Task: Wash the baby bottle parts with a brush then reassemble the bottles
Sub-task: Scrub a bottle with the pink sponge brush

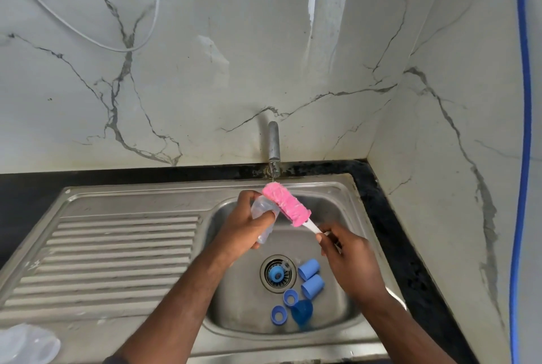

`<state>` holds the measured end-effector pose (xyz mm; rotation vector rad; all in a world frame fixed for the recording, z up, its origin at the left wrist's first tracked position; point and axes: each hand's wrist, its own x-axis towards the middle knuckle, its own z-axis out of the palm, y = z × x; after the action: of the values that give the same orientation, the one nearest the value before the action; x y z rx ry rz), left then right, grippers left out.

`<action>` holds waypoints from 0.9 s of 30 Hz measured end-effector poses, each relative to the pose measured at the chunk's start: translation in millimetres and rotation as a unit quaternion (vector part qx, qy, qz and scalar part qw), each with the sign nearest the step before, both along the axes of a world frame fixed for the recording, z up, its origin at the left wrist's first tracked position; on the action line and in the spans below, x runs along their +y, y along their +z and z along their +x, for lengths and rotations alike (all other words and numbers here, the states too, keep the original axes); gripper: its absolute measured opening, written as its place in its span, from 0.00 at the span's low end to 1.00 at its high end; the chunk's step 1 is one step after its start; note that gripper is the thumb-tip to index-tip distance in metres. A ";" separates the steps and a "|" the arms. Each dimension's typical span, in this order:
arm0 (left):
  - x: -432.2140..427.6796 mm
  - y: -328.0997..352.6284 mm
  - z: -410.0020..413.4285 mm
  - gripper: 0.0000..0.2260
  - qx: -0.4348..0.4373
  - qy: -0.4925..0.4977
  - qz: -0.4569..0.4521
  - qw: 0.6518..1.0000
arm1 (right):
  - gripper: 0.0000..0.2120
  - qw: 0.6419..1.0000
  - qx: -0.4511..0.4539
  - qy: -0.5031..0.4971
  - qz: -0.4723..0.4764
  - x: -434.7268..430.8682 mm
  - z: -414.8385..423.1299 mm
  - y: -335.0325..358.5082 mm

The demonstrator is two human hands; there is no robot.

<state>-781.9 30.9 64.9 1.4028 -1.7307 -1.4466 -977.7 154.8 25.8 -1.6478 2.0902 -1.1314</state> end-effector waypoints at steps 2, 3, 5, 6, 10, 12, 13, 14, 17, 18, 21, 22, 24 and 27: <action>-5.4 1.8 4.9 0.22 -0.033 0.024 -0.054 0.998 | 0.01 1.000 0.011 -0.004 0.006 -0.9 -0.5 -1.4; -8.1 3.1 8.0 0.23 -0.044 0.029 -0.073 0.996 | 0.01 1.000 0.011 -0.005 0.007 0.7 -2.5 -2.4; -9.8 7.0 10.9 0.22 -0.061 0.017 -0.100 0.993 | 0.01 1.000 0.010 -0.003 0.004 3.9 -5.2 -2.9; -9.2 7.9 10.9 0.21 -0.080 0.006 -0.114 0.990 | 0.01 1.000 0.009 -0.001 0.001 3.7 -4.5 -2.2; -2.4 9.9 4.6 0.24 -0.147 -0.022 -0.167 0.975 | 0.03 0.999 0.026 -0.004 -0.028 -9.5 7.7 3.9; -3.1 12.8 4.1 0.23 -0.121 0.011 -0.161 0.979 | 0.03 0.999 0.035 -0.005 -0.030 -10.6 9.8 4.0; -4.6 14.5 4.7 0.21 -0.109 0.028 -0.157 0.981 | 0.03 0.999 0.032 -0.007 -0.023 -8.7 7.7 2.3; -6.2 16.0 5.7 0.20 -0.102 0.036 -0.152 0.982 | 0.02 1.000 0.027 -0.010 -0.011 -5.8 5.1 0.0; -4.1 16.1 6.1 0.21 -0.121 0.010 -0.164 0.979 | 0.02 1.000 0.020 -0.014 0.006 -0.8 3.0 -2.9; -1.0 15.2 4.7 0.22 -0.139 -0.003 -0.175 0.975 | 0.02 1.000 0.019 -0.012 -0.003 -2.9 5.1 -1.6; 3.7 9.8 1.3 0.25 -0.164 -0.019 -0.201 0.966 | 0.03 0.999 0.030 -0.003 -0.033 -11.9 12.3 4.1; 3.8 11.7 1.4 0.24 -0.152 -0.008 -0.195 0.969 | 0.03 0.999 0.033 -0.003 -0.032 -12.6 11.6 3.7; 0.9 15.5 4.4 0.20 -0.113 0.026 -0.179 0.977 | 0.02 0.999 0.028 -0.013 -0.014 -8.4 7.7 -1.8; -3.2 16.4 6.4 0.19 -0.095 0.028 -0.183 0.978 | 0.02 0.999 0.020 -0.023 0.014 -0.3 2.3 -8.3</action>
<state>-775.5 27.7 81.3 1.4068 -1.9364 -0.9253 -975.4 154.5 17.5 -1.6305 2.1692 -1.0878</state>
